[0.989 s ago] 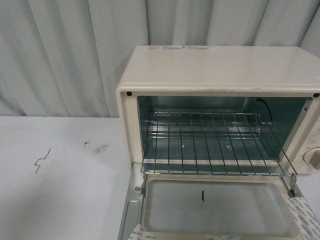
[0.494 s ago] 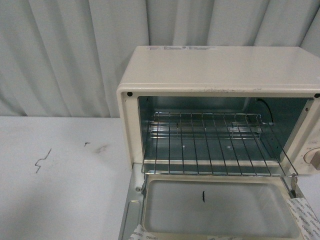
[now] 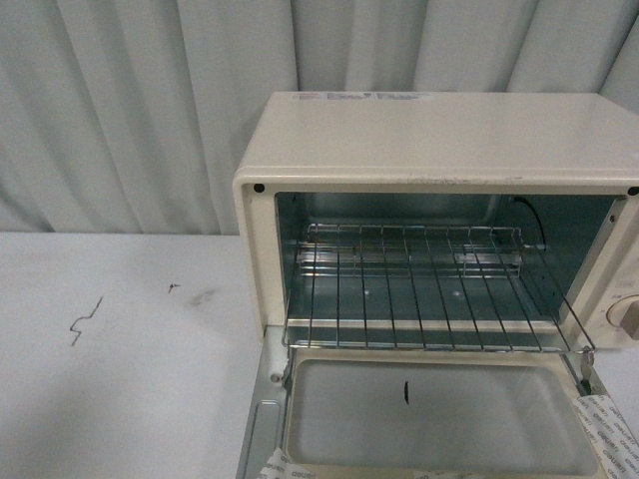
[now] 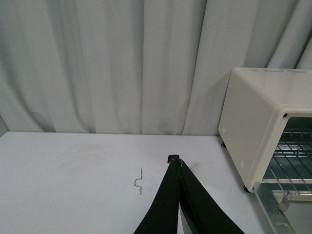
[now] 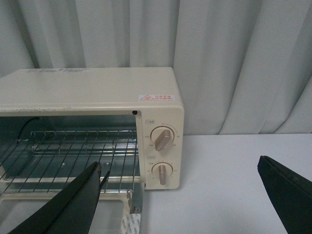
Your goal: Open oven
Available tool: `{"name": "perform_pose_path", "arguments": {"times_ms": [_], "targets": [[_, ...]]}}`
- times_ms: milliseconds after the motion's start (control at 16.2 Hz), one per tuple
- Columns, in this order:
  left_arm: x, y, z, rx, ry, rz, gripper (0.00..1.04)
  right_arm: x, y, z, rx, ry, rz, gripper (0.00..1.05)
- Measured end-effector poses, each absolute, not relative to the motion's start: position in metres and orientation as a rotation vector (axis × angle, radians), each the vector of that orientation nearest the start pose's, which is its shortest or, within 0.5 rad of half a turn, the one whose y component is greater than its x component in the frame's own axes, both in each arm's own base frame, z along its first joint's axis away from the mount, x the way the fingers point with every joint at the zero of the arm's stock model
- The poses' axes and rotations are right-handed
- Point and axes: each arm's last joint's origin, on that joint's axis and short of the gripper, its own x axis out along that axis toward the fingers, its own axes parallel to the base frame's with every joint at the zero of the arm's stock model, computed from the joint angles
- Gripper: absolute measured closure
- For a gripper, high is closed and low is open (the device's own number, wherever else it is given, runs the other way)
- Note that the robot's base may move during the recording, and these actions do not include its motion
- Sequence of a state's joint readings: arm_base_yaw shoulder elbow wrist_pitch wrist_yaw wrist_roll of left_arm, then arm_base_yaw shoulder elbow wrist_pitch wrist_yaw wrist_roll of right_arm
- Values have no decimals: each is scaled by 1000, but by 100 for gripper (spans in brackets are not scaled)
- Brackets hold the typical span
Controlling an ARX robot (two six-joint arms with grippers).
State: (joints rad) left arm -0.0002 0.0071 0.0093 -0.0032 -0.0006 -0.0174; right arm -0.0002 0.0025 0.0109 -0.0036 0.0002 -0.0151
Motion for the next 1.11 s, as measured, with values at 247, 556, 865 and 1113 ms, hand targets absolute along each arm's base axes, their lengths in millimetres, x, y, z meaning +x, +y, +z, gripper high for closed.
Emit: {"name": "perform_pose_path", "arguments": {"times_ms": [247,556,865,1113], "targets": [[98,0,166,-17,1,0,51,97,0,167,-15,-5,0,6],[98,0,166,-17,1,0,7,97,0,167,-15,-5,0,6],[98,0,166,-17,2,0,7,97,0,166,-15,-2,0,6],[98,0,166,-17,1,1,7,97,0,167,-15,-7,0,6]]}}
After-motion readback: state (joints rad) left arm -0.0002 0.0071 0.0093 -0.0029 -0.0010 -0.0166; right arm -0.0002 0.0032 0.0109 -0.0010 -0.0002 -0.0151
